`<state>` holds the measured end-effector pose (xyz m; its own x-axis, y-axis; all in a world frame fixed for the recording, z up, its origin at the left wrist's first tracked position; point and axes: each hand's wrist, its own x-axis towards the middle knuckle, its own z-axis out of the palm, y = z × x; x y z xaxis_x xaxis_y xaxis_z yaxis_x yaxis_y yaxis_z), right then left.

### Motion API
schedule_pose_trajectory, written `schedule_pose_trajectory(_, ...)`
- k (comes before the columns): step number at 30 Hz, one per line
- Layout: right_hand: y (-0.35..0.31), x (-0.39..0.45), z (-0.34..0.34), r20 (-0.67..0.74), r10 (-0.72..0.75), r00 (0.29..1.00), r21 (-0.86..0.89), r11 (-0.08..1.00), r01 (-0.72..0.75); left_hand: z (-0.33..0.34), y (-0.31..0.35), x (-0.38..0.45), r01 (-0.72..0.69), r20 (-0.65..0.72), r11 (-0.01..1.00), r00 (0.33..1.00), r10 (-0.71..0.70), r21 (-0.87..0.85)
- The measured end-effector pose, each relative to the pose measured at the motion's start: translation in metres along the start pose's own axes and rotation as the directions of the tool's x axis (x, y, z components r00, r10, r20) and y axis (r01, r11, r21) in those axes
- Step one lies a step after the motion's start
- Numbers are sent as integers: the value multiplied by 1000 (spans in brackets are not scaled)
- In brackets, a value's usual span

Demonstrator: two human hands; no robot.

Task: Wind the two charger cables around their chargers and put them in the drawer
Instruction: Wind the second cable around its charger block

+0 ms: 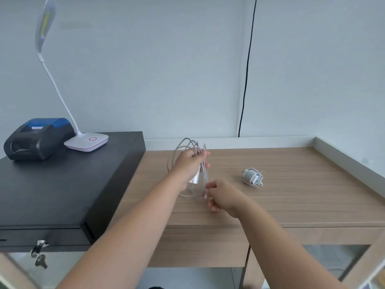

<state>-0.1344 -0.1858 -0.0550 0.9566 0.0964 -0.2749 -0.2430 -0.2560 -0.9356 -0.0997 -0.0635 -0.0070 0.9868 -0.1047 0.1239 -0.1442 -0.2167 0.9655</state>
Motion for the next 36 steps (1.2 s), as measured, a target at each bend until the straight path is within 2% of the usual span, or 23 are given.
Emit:
schedule_pose_trajectory(3,5,-4,-4,-50,0,999,95,995,5,15,-12,8,28,58,998,998,-32,62)
schedule_pose_trajectory(7,10,-7,-18,-170,-27,985,-120,993,6,27,-18,15,96,126,984,985,-115,151)
schedule_pose_trajectory(9,14,-9,-29,-187,-40,982,-219,976,-2,27,-20,15,125,147,959,975,-167,256)
schedule_pose_trajectory(12,18,-16,-46,-176,41,983,-268,959,-88,22,-19,18,120,92,901,981,-173,417)
schedule_pose_trajectory(14,18,-25,-58,-93,135,987,-309,938,-157,16,-14,17,117,78,899,983,-165,422)
schedule_pose_trajectory(17,24,-43,-79,121,213,970,-341,926,-161,3,-1,12,131,71,905,982,-174,405)
schedule_pose_trajectory(19,33,-60,-97,276,193,942,-274,955,-116,-9,7,8,149,74,905,978,-194,398)
schedule_pose_trajectory(21,39,-73,-108,346,55,936,-74,997,-31,-24,16,1,187,83,904,968,-235,385)
schedule_pose_trajectory(22,43,-77,-109,295,-58,954,44,998,47,-32,18,-2,204,81,900,964,-253,385)
schedule_pose_trajectory(24,54,-75,-105,42,-226,973,132,967,219,-46,21,-8,226,61,918,964,-259,325)
schedule_pose_trajectory(25,61,-71,-103,-76,-266,961,72,960,271,-52,21,-11,236,53,942,965,-256,241)
schedule_pose_trajectory(26,66,-67,-99,-136,-301,944,-49,953,297,-56,20,-14,240,47,962,968,-248,132)
schedule_pose_trajectory(28,74,-59,-92,-165,-352,921,-343,896,281,-60,15,-21,233,57,971,972,-230,-55)
schedule_pose_trajectory(30,74,-52,-86,-189,-408,893,-548,798,249,-56,8,-30,221,110,967,972,-208,-125)
schedule_pose_trajectory(33,64,-37,-73,-181,-451,874,-683,697,218,-45,-3,-45,171,184,985,968,-170,10)
schedule_pose_trajectory(36,64,-23,-56,-241,-518,821,-693,684,228,-35,-15,-55,118,215,992,969,-126,50)
